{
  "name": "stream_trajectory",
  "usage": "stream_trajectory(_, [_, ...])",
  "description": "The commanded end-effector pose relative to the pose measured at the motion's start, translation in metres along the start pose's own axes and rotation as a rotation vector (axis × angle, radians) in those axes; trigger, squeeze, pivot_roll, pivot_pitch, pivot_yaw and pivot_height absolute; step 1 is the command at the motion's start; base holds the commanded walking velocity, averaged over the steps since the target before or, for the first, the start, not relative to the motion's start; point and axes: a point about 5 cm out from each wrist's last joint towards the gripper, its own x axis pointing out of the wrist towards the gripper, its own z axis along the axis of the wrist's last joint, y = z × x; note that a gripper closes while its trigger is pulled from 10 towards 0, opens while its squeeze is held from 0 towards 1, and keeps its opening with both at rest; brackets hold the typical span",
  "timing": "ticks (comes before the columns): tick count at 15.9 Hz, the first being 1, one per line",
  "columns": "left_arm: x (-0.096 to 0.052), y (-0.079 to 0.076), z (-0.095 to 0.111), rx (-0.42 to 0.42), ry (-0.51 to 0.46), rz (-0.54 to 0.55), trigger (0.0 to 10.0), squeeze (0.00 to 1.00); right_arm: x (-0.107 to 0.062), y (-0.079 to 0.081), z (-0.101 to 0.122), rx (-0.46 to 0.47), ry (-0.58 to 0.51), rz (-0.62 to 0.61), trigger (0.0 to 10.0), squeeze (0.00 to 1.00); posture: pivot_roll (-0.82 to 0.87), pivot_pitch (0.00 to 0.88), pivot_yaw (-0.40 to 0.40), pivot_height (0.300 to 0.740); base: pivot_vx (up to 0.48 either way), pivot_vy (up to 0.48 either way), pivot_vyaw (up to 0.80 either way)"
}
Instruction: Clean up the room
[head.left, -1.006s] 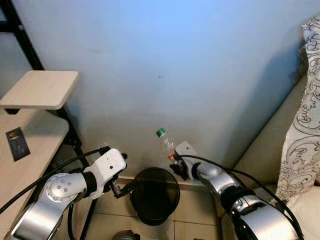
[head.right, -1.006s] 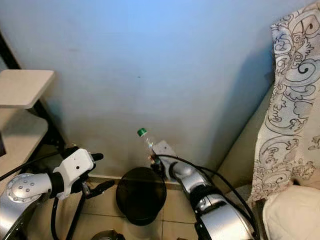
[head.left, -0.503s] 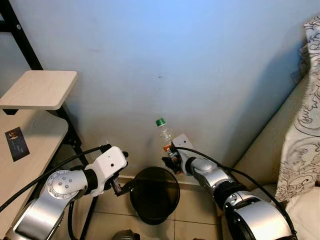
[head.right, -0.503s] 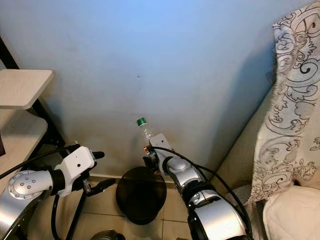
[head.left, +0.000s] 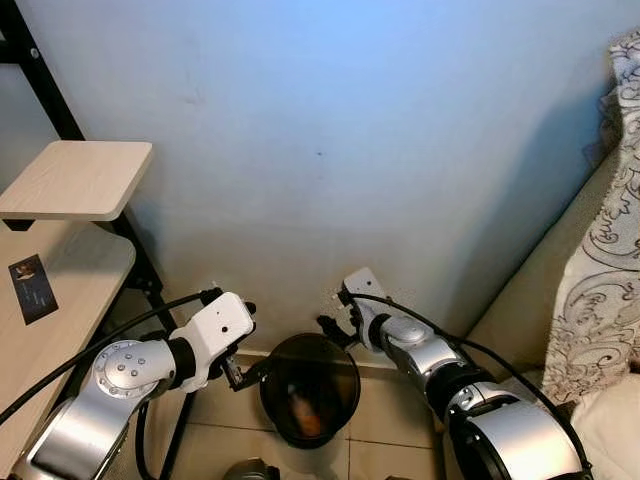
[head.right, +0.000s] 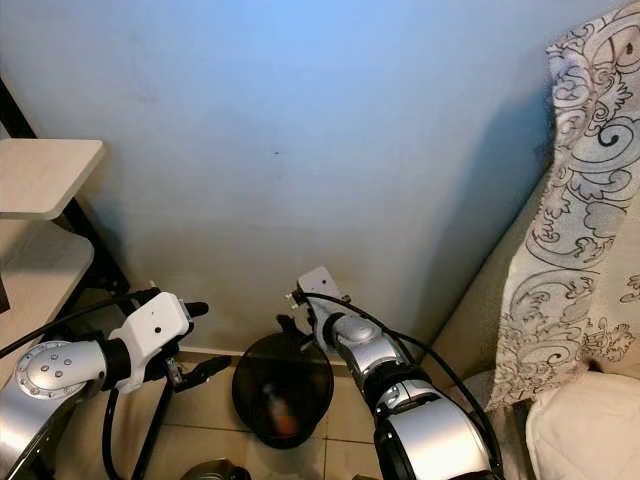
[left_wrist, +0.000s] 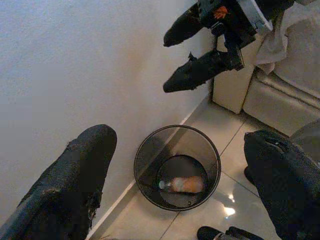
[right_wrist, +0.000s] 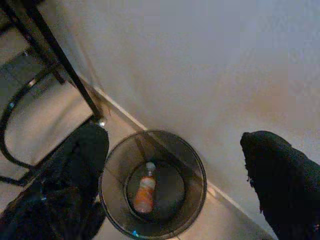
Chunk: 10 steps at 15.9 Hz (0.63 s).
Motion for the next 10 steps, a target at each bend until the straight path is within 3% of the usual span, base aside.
stream_trajectory(1, [0.000, -0.001, -0.001, -0.013, 0.005, 0.018, 10.0, 0.00, -0.003, -0.006, -0.003, 0.049, -0.025, -0.019, 10.0, 1.00, 0.07, 0.031, -0.010, 0.740, 0.000, 0.000, 0.00])
stream_trajectory(2, [0.000, -0.003, -0.002, -0.050, 0.001, 0.057, 10.0, 0.00, -0.007, -0.013, -0.005, 0.145, -0.071, -0.026, 10.0, 1.00, 0.07, 0.031, -0.010, 0.740, 0.000, 0.000, 0.00])
stream_trajectory(5, [-0.002, -0.001, -0.003, -0.158, -0.040, 0.192, 10.0, 0.00, -0.023, -0.030, -0.012, 0.202, -0.191, -0.054, 10.0, 1.00, 0.05, 0.015, 0.007, 0.740, 0.000, 0.000, 0.00])
stream_trajectory(6, [0.000, 0.001, -0.001, -0.216, -0.069, 0.252, 10.0, 0.00, -0.033, -0.041, -0.019, 0.264, -0.225, -0.104, 10.0, 1.00, 0.05, 0.012, 0.012, 0.740, 0.000, 0.000, 0.00])
stream_trajectory(8, [0.002, 0.004, 0.004, -0.229, -0.116, 0.356, 10.0, 0.00, -0.060, -0.053, -0.025, 0.295, -0.336, -0.201, 10.0, 1.00, 0.03, 0.007, 0.027, 0.740, 0.000, 0.000, 0.00])
stream_trajectory(10, [0.002, 0.006, 0.009, -0.282, -0.155, 0.475, 10.0, 0.00, -0.089, -0.051, -0.025, 0.331, -0.433, -0.257, 10.0, 1.00, 0.02, 0.005, 0.044, 0.740, 0.000, 0.000, -0.40])
